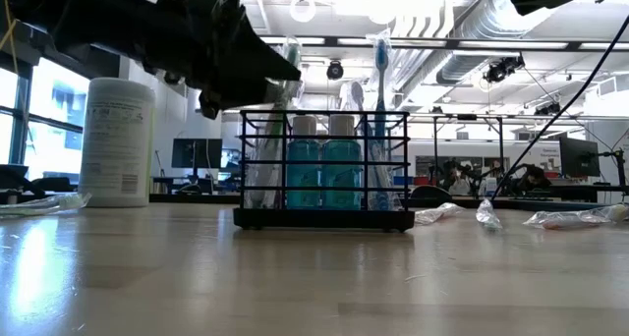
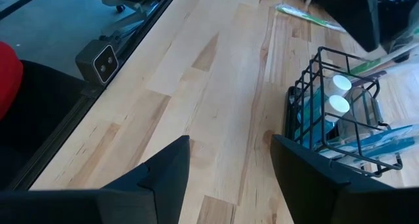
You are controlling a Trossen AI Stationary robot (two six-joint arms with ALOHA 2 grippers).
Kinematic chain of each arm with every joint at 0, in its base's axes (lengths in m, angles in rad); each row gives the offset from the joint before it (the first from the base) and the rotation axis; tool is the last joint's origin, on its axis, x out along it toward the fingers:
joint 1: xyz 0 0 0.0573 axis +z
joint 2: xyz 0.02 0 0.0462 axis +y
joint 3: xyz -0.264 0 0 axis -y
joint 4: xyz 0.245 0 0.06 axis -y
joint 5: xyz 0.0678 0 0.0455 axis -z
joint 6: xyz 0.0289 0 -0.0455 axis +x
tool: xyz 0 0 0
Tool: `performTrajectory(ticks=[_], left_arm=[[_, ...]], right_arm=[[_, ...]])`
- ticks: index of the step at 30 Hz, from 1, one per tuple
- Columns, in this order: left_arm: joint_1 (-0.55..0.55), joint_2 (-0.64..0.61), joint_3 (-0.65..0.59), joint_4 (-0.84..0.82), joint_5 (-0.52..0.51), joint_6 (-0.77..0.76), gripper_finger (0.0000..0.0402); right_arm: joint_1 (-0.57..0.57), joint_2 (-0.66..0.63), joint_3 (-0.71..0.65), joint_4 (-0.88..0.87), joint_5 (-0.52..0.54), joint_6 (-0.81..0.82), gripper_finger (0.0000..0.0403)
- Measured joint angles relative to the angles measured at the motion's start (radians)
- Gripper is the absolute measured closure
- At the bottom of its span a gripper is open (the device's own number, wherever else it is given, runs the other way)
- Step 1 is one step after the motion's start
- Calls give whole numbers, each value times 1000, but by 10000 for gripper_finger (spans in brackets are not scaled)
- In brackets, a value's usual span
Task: Pick & Place toothbrushing station
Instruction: Put the bottom green toothbrush into the black wire organizer, then put the left green toothbrush into the black wire organizer
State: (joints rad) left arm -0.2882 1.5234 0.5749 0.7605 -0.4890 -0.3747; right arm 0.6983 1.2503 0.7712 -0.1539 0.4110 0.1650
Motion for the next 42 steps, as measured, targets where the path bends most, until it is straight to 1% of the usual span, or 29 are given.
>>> performTrajectory(ticks=[7,14,16,18,21,25,29,31,33,35,38,40,42], left_arm=[[0,-37,1,-9,7,4,195],[0,-134,1,-55,12,57,195],[0,-166,13,-93,12,78,195],[-2,-197,41,-182,12,87,195],[-16,-230,131,-386,10,81,195],[-56,-232,313,-777,-18,43,195],[-107,-206,519,-1202,-31,-126,195],[-139,-183,597,-1410,-33,-250,195],[-165,-165,653,-1573,-33,-401,195],[-186,-152,679,-1738,-27,-589,195],[-198,-144,670,-1909,11,-918,195],[-197,-146,638,-1997,56,-1115,195],[-196,-145,595,-2048,97,-1258,195]], right_arm=[[0,0,0,-2,0,0,198],[3,0,0,-15,0,-1,198],[10,0,0,-19,1,-1,198],[23,0,0,-24,0,-1,198],[49,0,0,-42,2,10,198],[85,0,0,-86,29,43,198],[123,0,0,-117,90,72,198],[138,0,0,-128,115,82,198],[149,0,0,-137,136,94,198],[154,0,0,-135,140,99,198],[154,0,0,-135,140,113,198],[154,0,0,-135,140,137,198],[154,0,0,-135,139,157,198]])
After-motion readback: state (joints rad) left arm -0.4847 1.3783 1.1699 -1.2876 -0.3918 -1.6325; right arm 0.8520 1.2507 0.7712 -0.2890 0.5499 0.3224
